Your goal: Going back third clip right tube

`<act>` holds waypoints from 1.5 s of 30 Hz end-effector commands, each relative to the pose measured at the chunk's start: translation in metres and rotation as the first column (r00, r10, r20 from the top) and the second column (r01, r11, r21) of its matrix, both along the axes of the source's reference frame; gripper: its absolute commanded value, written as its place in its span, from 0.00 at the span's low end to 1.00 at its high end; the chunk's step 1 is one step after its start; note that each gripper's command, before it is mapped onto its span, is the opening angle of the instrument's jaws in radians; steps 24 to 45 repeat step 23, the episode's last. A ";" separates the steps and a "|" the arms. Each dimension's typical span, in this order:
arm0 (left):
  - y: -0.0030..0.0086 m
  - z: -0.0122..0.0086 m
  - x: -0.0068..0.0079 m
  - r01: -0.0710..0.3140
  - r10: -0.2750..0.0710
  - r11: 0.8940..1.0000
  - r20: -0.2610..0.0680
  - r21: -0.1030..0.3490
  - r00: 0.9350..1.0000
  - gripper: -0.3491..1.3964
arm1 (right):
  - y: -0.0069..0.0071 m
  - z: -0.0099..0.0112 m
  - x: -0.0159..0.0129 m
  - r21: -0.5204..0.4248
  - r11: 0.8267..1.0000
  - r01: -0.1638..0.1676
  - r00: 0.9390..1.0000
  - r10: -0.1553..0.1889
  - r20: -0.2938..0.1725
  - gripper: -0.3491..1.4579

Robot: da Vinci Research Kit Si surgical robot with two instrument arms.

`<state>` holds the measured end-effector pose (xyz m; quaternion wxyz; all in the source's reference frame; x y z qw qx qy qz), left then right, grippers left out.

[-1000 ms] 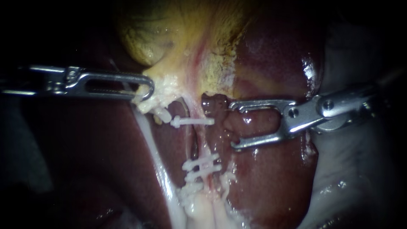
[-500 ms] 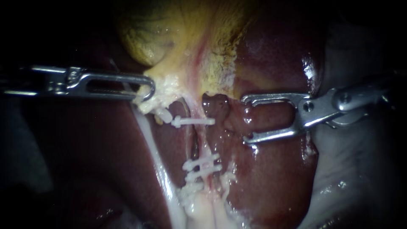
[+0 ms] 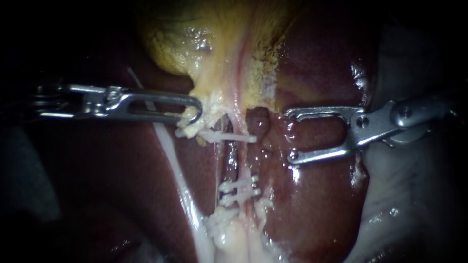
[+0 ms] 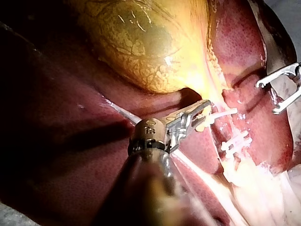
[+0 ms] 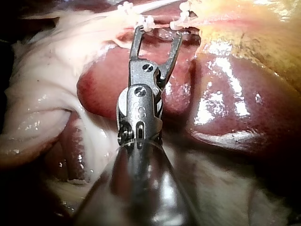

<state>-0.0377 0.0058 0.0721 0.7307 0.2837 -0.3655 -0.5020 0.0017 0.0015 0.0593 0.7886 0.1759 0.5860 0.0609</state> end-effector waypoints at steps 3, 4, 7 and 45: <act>-0.0001 0.0012 -0.0002 -0.002 0.002 1.000 -0.007 0.007 1.000 0.00 | 0.0000 -0.0001 0.0001 0.000 1.000 0.000 1.000 0.000 0.000 0.47; -0.0002 0.0015 -0.0003 -0.003 0.003 1.000 -0.007 0.006 1.000 0.00 | 0.0000 -0.0001 0.0001 0.001 1.000 0.000 1.000 0.000 0.000 0.47; 0.0000 0.0021 -0.0004 -0.004 0.004 1.000 -0.007 0.004 1.000 0.00 | 0.0000 -0.0001 0.0001 0.001 1.000 0.000 1.000 0.000 0.000 0.47; -0.0001 0.0022 -0.0004 -0.009 0.009 1.000 -0.007 0.004 1.000 0.00 | 0.0001 -0.0003 0.0002 0.002 1.000 -0.001 1.000 0.001 0.000 0.47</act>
